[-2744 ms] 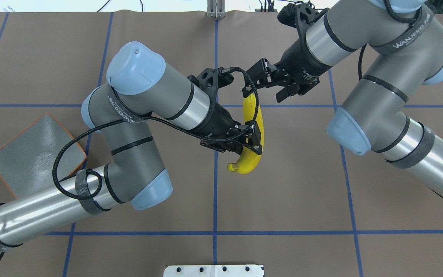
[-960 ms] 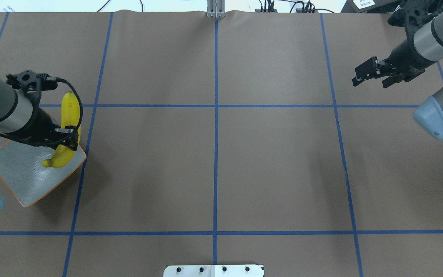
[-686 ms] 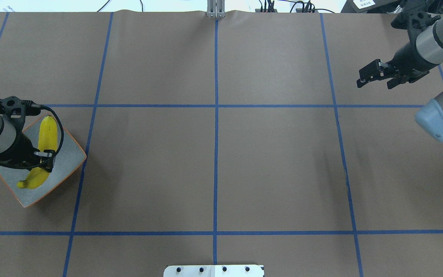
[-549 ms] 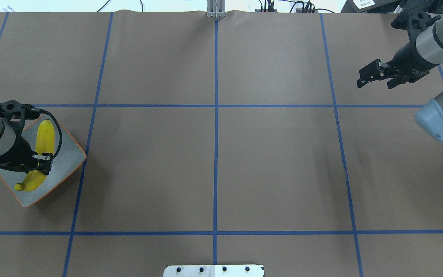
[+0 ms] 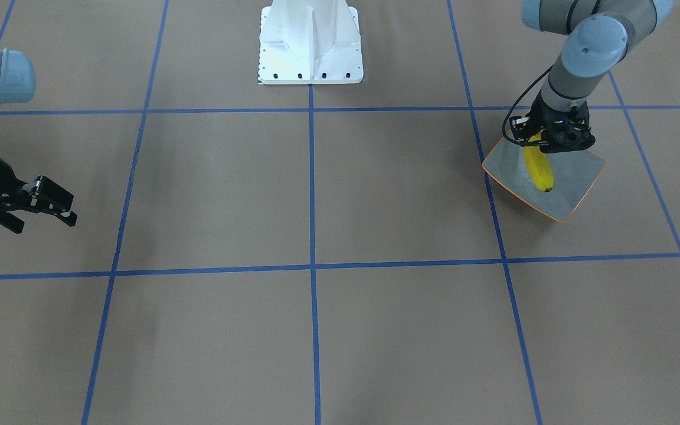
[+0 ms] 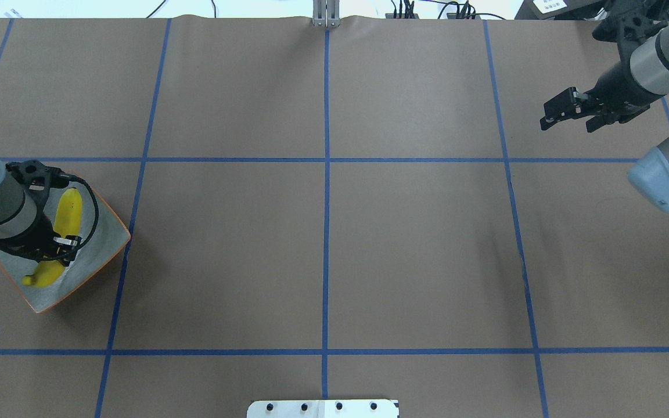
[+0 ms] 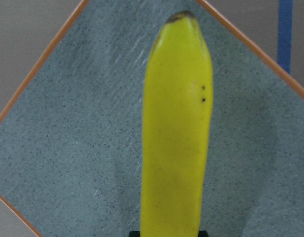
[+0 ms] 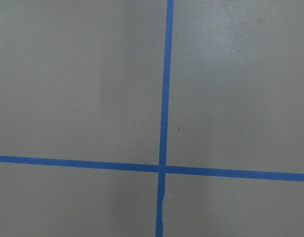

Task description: Transfer all bananas from basket to plate

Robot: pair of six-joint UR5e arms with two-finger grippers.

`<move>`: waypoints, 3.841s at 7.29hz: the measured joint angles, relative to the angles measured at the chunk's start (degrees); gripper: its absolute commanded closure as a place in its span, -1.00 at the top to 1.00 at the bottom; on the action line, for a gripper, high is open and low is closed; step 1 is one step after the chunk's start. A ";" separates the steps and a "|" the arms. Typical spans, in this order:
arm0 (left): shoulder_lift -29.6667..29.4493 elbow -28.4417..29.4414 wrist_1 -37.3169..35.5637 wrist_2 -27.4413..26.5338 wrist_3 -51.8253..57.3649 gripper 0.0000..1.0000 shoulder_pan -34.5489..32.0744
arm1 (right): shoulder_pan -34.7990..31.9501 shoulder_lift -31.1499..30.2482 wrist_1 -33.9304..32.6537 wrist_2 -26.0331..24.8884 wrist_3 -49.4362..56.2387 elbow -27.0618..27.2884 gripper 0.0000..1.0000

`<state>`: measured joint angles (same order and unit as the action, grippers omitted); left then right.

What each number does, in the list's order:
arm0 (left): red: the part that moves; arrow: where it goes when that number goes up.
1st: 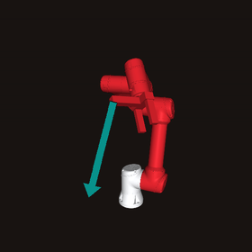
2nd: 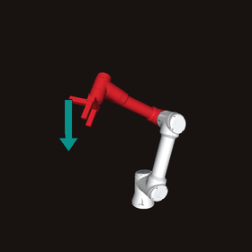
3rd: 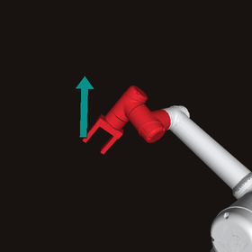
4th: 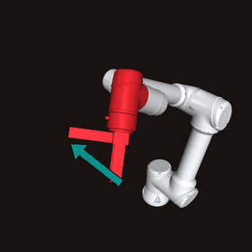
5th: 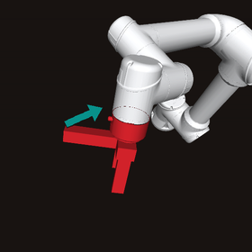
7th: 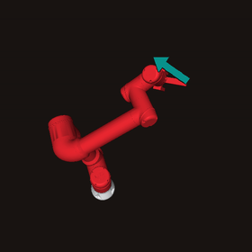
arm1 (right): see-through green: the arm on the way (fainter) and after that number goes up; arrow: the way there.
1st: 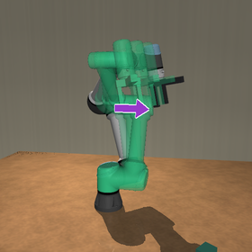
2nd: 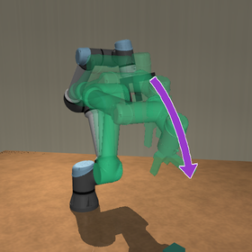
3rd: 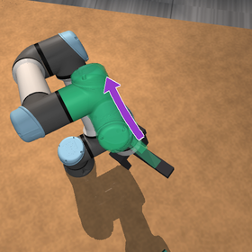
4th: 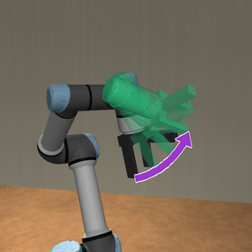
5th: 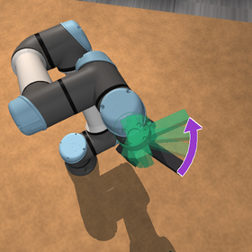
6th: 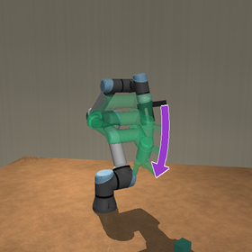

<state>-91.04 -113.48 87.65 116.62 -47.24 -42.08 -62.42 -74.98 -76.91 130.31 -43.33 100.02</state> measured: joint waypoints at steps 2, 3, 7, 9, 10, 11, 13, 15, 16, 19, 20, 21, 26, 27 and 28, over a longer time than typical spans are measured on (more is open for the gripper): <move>-0.08 1.19 0.17 -1.05 1.13 1.00 -0.15 | -0.06 0.00 0.00 0.05 0.00 0.00 1.00; -0.10 1.26 0.34 -1.27 1.59 1.00 -0.77 | -0.09 -0.01 0.00 0.06 0.02 -0.03 1.00; 0.21 -1.13 -0.53 1.66 13.27 1.00 -12.61 | -3.59 -0.88 -1.66 -0.09 8.48 -2.06 1.00; -2.13 -1.17 -2.97 6.11 15.35 1.00 -18.57 | -9.34 -5.84 -4.42 -0.32 23.67 -3.17 1.00; -3.42 -1.19 -4.21 7.36 15.50 1.00 -19.69 | -13.85 -8.63 -5.08 -0.31 31.95 -4.32 1.00; -4.10 -1.16 -4.74 7.89 15.41 1.00 -20.04 | -18.27 -10.29 -5.49 -0.20 38.06 -6.27 1.00; -4.79 -0.99 -4.86 8.15 14.87 1.00 -20.13 | -23.37 -11.33 -5.70 -0.65 44.08 -11.61 1.00; -4.98 -0.58 -4.43 8.18 14.74 1.00 -20.10 | -24.67 -11.61 -5.85 -4.37 46.00 -13.76 1.00; -5.00 -0.51 -4.29 8.20 14.70 1.00 -20.05 | -24.76 -11.84 -6.00 -7.19 46.18 -13.82 1.00; -5.60 -0.14 -4.16 8.23 14.63 1.00 -19.95 | -22.01 -13.51 -6.14 -11.99 46.31 -13.47 1.00; -5.95 0.16 -4.15 8.25 14.63 1.00 -19.91 | -20.43 -14.37 -6.14 -12.27 46.15 -13.26 1.00; -6.51 0.61 -4.15 8.26 14.63 1.00 -19.90 | -19.51 -14.88 -6.17 -12.42 45.78 -13.09 1.00; -8.22 2.11 -4.09 9.29 14.69 1.00 -19.88 | -16.54 -12.75 -6.89 -24.39 32.73 -14.58 1.00; -8.46 2.15 -4.09 9.63 14.66 1.00 -19.88 | -15.17 -12.23 -6.98 -26.48 29.03 -15.15 1.00; -8.66 2.16 -4.10 9.77 14.64 1.00 -19.82 | -13.90 -11.67 -7.01 -28.18 26.18 -15.69 1.00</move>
<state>-99.70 -111.32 83.55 126.40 -32.60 -61.90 -76.32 -86.65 -83.92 102.14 -17.15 84.33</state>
